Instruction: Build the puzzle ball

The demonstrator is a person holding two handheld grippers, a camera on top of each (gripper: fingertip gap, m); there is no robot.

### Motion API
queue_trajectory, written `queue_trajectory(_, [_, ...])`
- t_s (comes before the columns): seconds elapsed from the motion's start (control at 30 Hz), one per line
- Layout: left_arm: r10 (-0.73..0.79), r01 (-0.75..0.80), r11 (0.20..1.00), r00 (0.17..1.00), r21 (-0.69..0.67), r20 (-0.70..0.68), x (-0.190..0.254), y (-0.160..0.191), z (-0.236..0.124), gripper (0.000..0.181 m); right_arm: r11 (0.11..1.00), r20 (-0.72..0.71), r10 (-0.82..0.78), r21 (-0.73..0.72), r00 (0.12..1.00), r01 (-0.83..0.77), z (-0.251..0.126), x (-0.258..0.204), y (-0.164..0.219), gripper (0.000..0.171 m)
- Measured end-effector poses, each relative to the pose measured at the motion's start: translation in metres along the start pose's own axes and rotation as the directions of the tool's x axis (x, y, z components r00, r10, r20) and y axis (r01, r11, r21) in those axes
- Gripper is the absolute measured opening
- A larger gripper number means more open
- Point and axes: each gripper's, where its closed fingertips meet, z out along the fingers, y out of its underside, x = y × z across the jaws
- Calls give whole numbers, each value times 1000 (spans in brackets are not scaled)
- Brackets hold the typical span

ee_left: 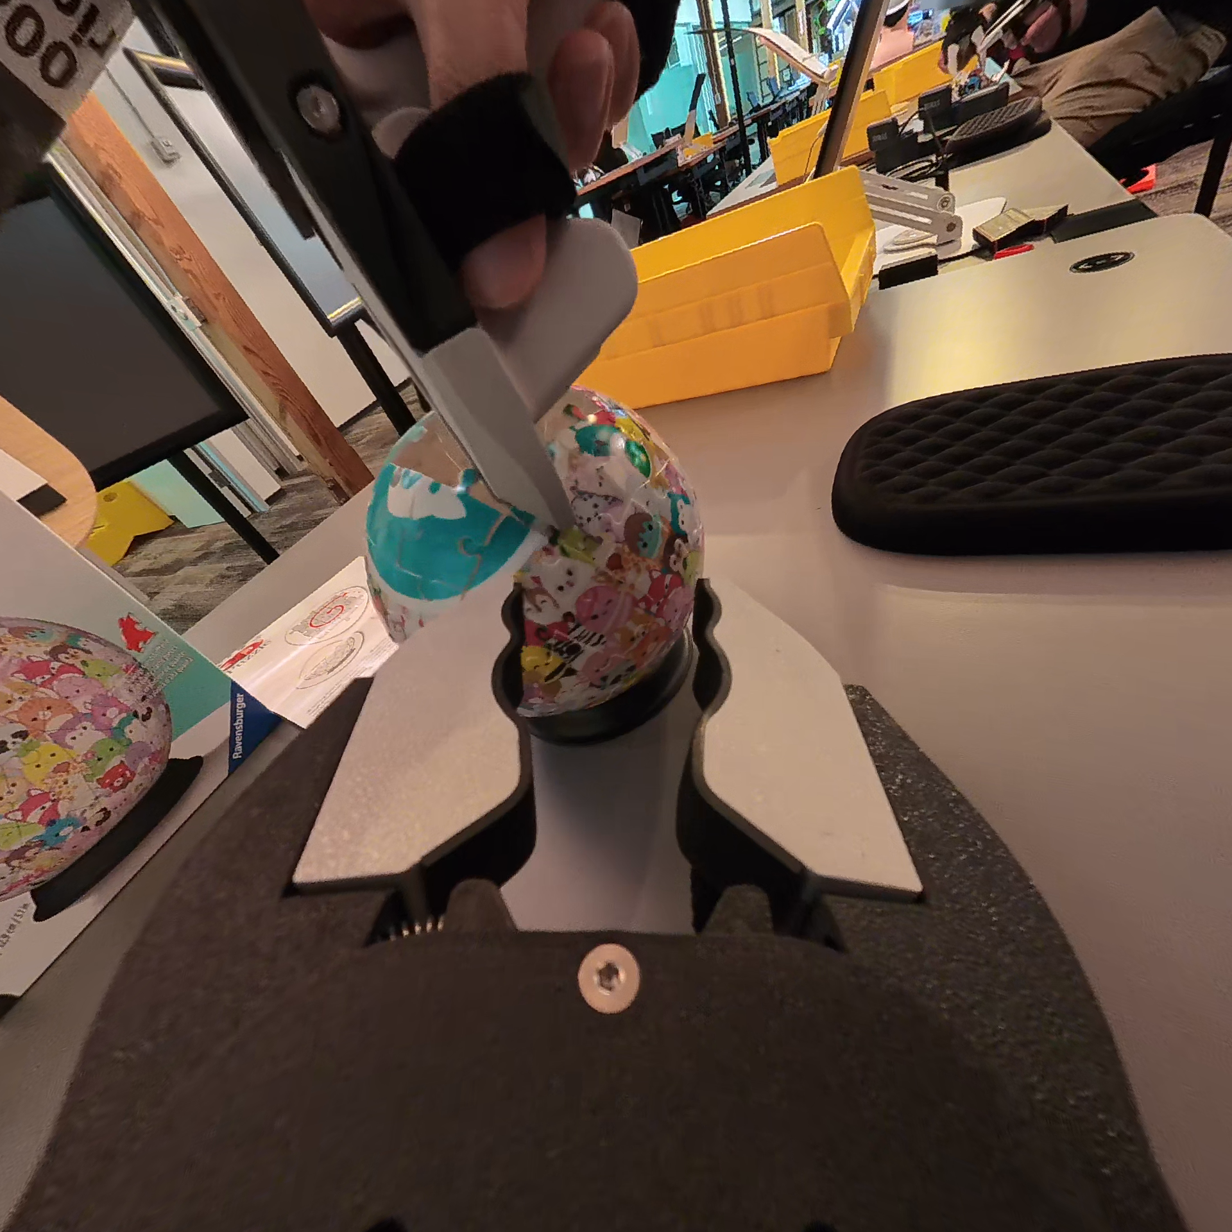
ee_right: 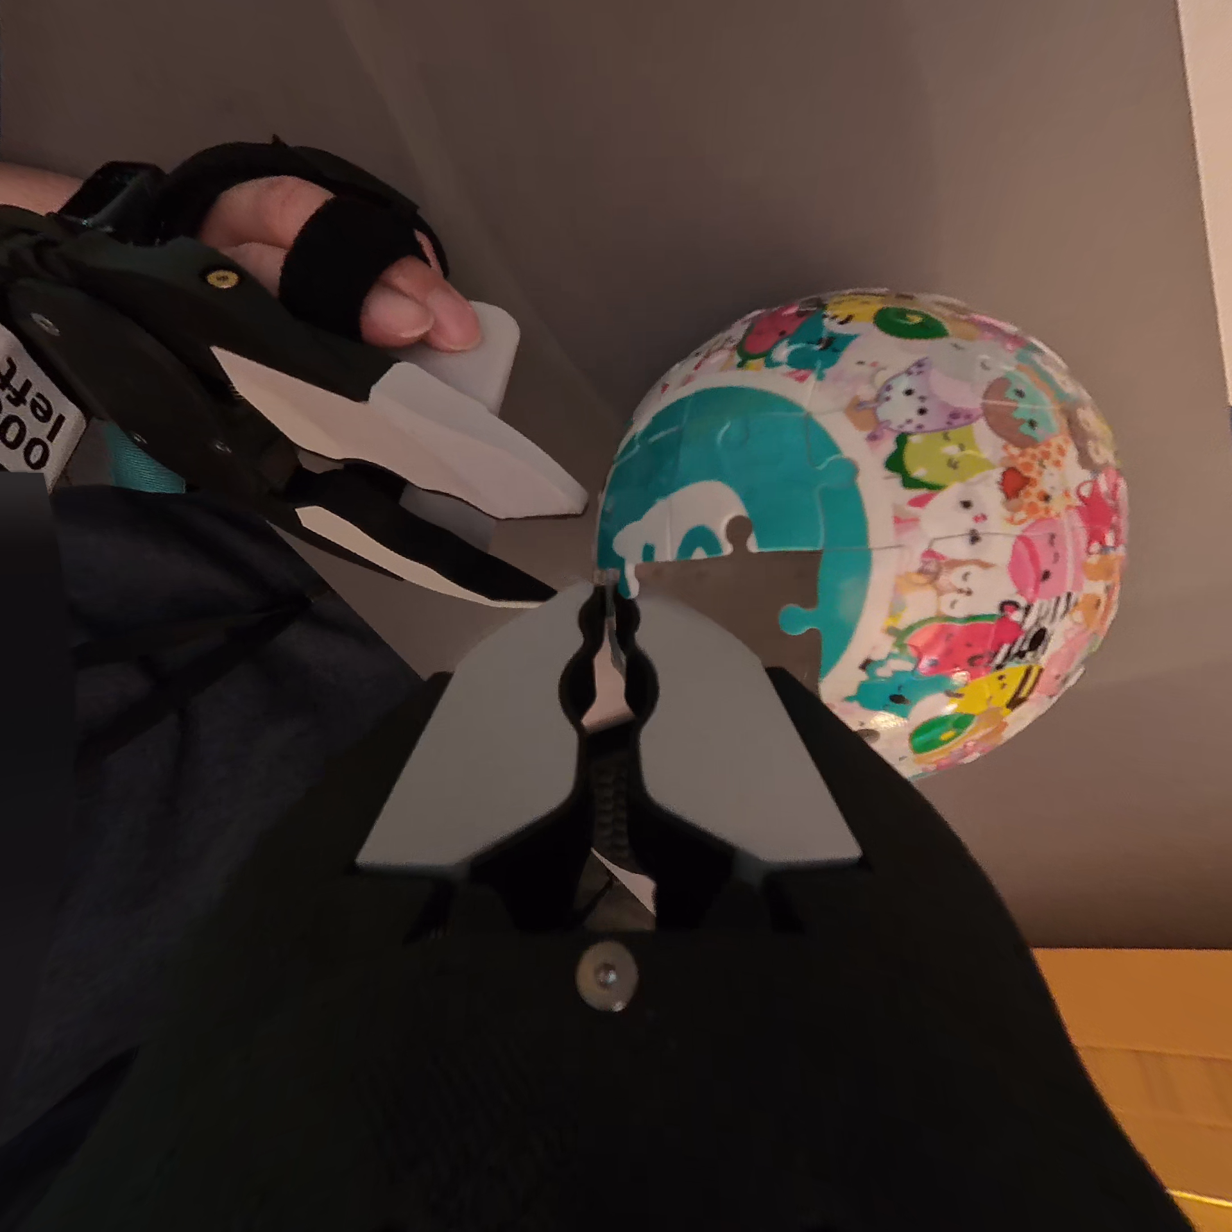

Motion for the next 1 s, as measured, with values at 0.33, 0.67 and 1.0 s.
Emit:
queue_trajectory(0.33, [15, -15, 1000, 1000, 10, -3, 3, -3, 0, 48, 999, -35, 43, 29, 998, -42, -1, 1, 0, 3])
queue_trajectory(0.67, [16, -16, 1000, 1000, 19, 0, 4, -5, -1, 48, 992, -72, 73, 106, 995, -65, -3, 1, 1, 3])
queue_trajectory(1.0, [22, -22, 999, 1000, 23, 2, 5, -7, -3, 48, 998, -149, 28, 59, 988, -20, -4, 1, 9, 4])
